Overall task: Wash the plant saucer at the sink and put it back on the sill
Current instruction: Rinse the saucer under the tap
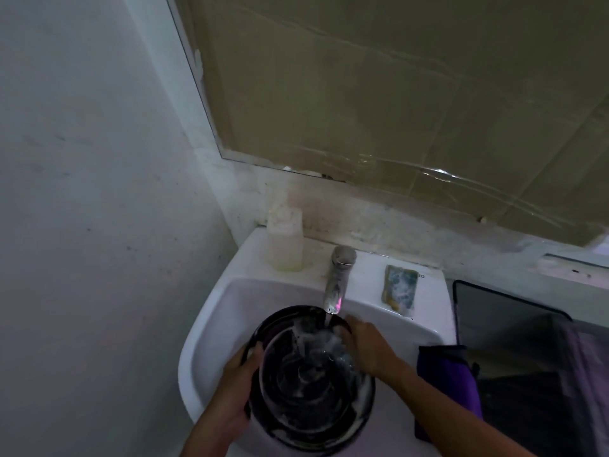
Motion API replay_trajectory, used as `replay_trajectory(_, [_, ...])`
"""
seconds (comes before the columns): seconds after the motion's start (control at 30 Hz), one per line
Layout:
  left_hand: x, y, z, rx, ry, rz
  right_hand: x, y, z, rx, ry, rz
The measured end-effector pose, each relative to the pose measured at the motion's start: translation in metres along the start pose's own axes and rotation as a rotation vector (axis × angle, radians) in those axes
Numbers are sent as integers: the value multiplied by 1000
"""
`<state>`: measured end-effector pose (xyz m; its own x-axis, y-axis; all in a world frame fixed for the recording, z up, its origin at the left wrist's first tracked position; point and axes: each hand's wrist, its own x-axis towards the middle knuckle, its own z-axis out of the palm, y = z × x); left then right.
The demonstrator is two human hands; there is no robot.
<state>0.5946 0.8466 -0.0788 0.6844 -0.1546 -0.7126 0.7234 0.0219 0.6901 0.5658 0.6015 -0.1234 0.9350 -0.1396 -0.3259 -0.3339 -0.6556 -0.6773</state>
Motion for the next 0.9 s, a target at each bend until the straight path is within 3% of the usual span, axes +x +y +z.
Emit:
replay_trajectory(0.07, [6,1,4,70,18,37,-13,10,-2,255,2,157])
replay_trajectory(0.13, [16,-1,7,334,92,143,-26,17,2,372,15,261])
replay_trajectory(0.23, [36,-1,14,852,179,332,-43,17,7,409,81,309])
replay_trajectory(0.4, [59,-1,43,1583,392,474,-52,7,4,420,174,310])
replay_trajectory(0.5, [63,-3,72,1729,435,580,-52,-3,7,413,184,314])
replay_trajectory(0.67, [60,-6,120,1744,281,579,-54,-11,14,425,261,307])
replay_trajectory(0.77, [47,-25,134,1719,82,728,-55,-11,14,450,266,346])
replay_trajectory(0.9, [50,-26,129,1807,85,942,-62,-4,9,467,267,345])
